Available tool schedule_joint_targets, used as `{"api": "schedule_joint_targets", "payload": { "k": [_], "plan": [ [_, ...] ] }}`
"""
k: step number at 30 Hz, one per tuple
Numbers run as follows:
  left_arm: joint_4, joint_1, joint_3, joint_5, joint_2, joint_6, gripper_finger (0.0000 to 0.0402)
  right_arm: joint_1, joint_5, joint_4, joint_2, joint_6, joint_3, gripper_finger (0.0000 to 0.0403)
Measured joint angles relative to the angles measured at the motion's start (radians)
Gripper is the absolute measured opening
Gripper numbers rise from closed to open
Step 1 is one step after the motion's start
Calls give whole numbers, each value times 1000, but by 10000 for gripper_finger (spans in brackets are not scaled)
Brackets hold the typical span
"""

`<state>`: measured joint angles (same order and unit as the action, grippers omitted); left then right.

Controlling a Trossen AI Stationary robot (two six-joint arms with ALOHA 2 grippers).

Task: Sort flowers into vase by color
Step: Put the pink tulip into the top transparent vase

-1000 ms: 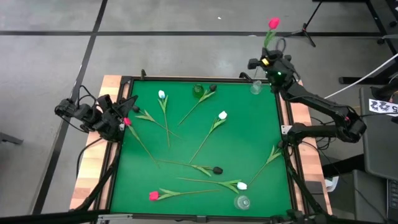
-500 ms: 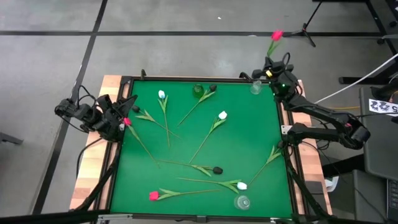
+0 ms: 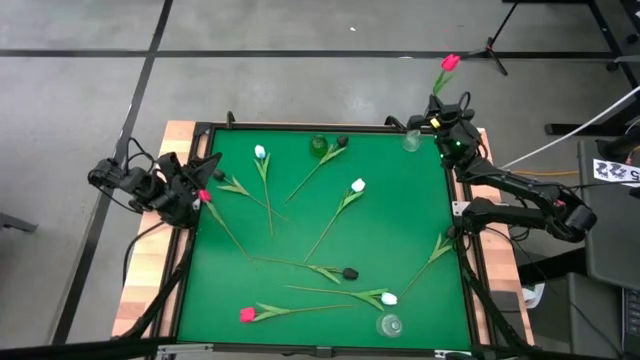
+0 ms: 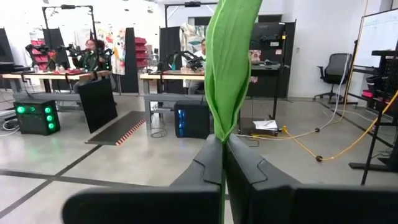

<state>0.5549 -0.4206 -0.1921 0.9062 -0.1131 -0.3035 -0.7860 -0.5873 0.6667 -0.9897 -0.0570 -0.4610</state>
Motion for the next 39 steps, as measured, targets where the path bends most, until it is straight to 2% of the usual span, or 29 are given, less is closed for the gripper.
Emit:
{"api": "schedule_joint_targets", "payload": {
  "k": [5,15,39],
  "plan": [
    [0,0,0,0,0,4,233,-4,-3,-14,0,-12,0,1],
    [0,0,0,0,0,0,233,-67,59,-17,0,0,-1,1],
    [-24,0,0,16,0,-10,233,-68,84,-27,-60,26,-5,1]
  ]
}}
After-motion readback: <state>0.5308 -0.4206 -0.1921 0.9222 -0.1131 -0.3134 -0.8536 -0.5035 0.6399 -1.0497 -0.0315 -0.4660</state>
